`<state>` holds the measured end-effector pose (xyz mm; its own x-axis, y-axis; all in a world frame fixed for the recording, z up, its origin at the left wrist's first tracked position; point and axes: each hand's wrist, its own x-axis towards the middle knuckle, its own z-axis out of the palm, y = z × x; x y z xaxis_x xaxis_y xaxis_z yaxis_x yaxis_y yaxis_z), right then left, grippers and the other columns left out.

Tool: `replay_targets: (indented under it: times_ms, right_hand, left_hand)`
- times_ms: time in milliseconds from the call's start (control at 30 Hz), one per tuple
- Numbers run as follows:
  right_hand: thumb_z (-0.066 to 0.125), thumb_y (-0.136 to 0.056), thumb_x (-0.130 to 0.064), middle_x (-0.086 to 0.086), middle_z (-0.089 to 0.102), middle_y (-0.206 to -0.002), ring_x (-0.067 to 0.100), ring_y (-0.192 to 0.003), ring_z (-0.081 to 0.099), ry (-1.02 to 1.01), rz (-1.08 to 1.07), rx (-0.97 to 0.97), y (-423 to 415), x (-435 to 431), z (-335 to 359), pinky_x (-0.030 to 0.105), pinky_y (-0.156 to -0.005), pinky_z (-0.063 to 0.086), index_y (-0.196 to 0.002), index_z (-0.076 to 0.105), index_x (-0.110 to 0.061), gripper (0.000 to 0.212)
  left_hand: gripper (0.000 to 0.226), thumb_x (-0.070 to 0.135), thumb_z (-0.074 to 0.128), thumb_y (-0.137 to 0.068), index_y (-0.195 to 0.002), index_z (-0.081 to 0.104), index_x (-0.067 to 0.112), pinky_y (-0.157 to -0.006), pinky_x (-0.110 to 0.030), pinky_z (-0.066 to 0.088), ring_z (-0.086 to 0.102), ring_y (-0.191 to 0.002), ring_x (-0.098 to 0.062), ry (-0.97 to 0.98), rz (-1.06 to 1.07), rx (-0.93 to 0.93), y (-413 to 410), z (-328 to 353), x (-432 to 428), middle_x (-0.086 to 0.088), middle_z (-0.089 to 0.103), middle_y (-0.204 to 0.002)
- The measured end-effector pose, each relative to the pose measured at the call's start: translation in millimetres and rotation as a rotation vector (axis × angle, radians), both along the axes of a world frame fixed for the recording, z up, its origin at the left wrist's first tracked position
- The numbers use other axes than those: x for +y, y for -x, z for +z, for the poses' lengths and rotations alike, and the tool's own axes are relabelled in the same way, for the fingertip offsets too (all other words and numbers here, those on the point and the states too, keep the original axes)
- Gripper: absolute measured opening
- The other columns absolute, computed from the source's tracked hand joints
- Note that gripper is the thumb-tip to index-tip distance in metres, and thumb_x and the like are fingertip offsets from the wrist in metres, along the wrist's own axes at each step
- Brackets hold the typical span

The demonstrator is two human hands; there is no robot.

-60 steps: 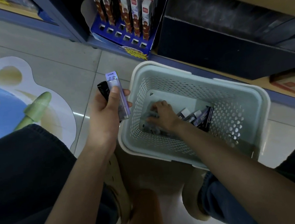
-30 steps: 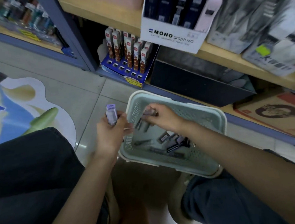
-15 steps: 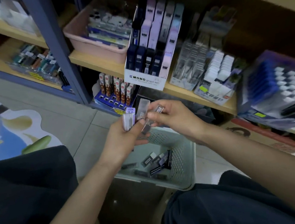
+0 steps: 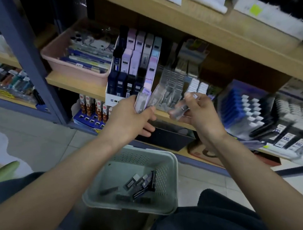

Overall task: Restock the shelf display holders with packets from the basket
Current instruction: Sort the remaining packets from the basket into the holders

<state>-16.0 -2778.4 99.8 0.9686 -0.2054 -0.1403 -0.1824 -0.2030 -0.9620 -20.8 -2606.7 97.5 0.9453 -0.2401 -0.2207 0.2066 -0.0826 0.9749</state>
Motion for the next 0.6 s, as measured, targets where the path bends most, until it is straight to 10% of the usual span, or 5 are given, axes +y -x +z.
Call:
replay_targets:
  times_ms: [333,600]
  right_hand:
    - [0.035,-0.102,-0.018,-0.004,0.041,-0.072,0.003,-0.051,0.040,0.282,0.052,0.151,-45.0,1.1,-10.0,0.011,-0.041,0.032,-0.119,0.032,-0.009,0.020]
    - [0.049,-0.096,-0.012,0.009,0.053,-0.115,0.014,-0.093,0.054,0.982,0.208,-0.088,-68.9,-5.0,-24.0,0.012,-0.077,0.034,-0.114,0.062,-0.012,0.022]
  left_hand:
    - [0.011,0.017,0.055,-0.093,-0.086,0.056,0.026,-0.057,-0.034,0.059,0.066,-0.059,-0.018,0.002,0.003,0.008,-36.1,-7.6,4.3,-0.006,0.068,-0.082]
    - [0.008,0.016,0.056,-0.093,-0.087,0.055,0.021,-0.061,-0.039,0.060,0.063,-0.061,-0.021,0.043,0.068,0.024,-55.4,-4.1,21.2,-0.009,0.067,-0.085]
